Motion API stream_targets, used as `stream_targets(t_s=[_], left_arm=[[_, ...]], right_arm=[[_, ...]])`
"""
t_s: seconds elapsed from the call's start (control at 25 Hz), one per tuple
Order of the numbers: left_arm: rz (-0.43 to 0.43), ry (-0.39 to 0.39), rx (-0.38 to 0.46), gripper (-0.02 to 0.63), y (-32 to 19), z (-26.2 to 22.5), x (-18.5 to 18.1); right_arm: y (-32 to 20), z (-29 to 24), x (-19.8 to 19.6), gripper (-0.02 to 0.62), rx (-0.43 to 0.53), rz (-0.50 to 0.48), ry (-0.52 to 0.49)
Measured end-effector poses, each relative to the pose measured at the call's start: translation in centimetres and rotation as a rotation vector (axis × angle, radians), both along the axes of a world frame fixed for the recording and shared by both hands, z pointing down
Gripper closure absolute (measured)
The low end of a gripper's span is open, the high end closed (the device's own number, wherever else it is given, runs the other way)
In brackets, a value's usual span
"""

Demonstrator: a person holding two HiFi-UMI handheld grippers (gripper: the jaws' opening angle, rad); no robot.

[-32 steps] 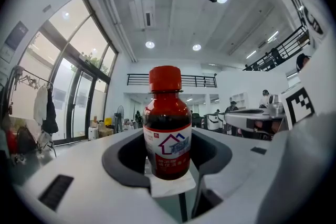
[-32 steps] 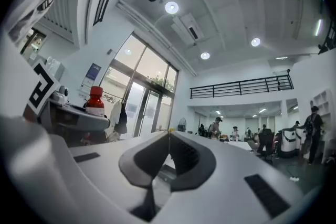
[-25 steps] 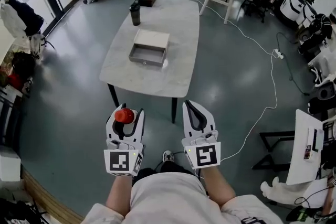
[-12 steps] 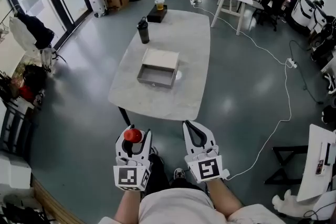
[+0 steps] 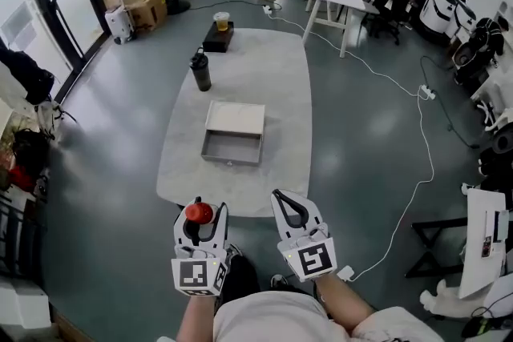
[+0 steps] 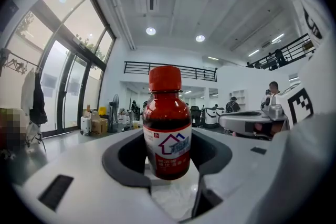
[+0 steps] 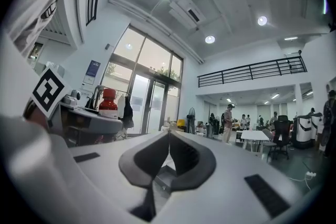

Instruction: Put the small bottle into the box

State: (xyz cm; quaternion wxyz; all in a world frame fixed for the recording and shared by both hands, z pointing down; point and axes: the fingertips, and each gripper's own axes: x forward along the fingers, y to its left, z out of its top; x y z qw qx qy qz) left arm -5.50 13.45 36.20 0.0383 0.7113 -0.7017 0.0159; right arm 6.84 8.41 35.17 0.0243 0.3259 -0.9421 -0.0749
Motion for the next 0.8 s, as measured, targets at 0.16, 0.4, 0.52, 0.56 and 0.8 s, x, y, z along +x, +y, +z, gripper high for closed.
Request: stream_targets(t_s=[0.16,0.4,0.52,0.56,0.8], left_arm=[[0.034,0.013,-0.01,0.376,-3.1,-0.2,-4.1],[0.09,0.012,-0.013,0.376,-6.2,-0.3,-8.7],[0.121,0.013,-0.035,0.376,-7.8,0.3,-9.9],[0.131,0.018,-0.04,0.376,-8.2,0.5,-10.1],[0.168,0.032,-0.085,0.376,-11.8,2.9,-10.5]], right_arm=[[-2.5,-0.7,-4.3,0.569,-0.013,0.017,0.003],[-4.8,-1.3,-9.1,0.569,-0.02,0.04,-0.001],[-6.0,-1.1,-10.6,0.569,-0.047,0.058,-0.018],[-6.3,-0.9,-10.8,0.569,-0.055,0.064,-0.021],[-9.6,1.6,-10.3,0.569,-0.111,0.12,0.009]])
